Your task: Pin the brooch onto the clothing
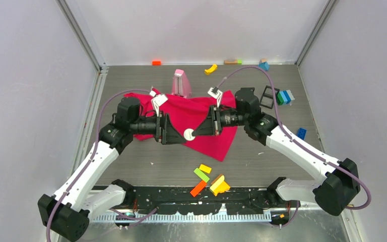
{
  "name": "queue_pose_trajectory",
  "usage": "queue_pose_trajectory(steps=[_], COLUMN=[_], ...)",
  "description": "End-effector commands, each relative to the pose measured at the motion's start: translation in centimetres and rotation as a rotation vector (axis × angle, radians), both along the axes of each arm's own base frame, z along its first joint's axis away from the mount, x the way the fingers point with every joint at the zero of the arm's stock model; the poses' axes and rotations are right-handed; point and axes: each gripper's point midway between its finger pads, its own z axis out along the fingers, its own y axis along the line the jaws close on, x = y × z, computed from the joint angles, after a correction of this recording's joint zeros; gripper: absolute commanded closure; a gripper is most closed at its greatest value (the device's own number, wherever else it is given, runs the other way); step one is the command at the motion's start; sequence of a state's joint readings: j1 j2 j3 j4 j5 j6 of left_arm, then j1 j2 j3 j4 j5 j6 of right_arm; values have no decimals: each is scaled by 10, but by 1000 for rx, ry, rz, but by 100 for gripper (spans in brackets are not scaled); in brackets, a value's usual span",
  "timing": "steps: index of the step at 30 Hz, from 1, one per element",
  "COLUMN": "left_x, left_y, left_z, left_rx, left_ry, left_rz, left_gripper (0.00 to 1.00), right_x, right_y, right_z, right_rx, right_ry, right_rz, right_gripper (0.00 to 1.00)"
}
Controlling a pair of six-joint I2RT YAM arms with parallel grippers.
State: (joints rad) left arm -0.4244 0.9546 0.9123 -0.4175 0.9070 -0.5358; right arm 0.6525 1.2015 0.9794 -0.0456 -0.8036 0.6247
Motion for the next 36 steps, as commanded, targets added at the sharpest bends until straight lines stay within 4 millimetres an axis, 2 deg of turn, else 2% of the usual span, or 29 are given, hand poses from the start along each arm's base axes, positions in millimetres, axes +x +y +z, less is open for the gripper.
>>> queue_pose_trajectory(steps=[1, 4, 7, 19, 26, 28, 30, 31, 32, 33, 35, 36], left_x=[-16, -17, -18, -17, -18, -19, -18, -17, -15, -13, -7, -4], left_y=[-5, -8, -10, -12, -14, -14, -14, -14, -13, -12, -9, -8], left_z=[17, 18, 19, 17, 13, 14, 15, 17, 18, 19, 20, 20], left_rx=[-58, -81, -93, -113, -114, -117, -120, -121, -118, -112, -94, -87], left_ry=[-60, -45, -45, -36, -28, -36, -58, -75, -102, -131, -191, -212], left_rz=[-148, -183, -200, -190, -204, -207, -200, -192, -180, -164, -116, -94], left_gripper=[36, 49, 57, 66, 87, 99, 100, 100, 100, 100, 100, 100], right_x=[-27, -29, -28, -29, -30, -29, -26, -23, -22, -18, -13, -12], right_y=[1, 2, 3, 6, 8, 8, 8, 8, 8, 8, 7, 6], right_z=[18, 20, 19, 20, 19, 18, 17, 17, 18, 20, 24, 25], right_rx=[50, 52, 48, 47, 43, 38, 31, 27, 28, 33, 47, 55], right_ry=[18, 24, 27, 27, 26, 24, 17, 7, -3, -25, -59, -62], right_rz=[180, 206, 210, 233, 240, 236, 220, 195, 183, 155, 105, 88], right_gripper=[99, 99, 99, 99, 99, 99, 91, 80, 75, 65, 53, 51])
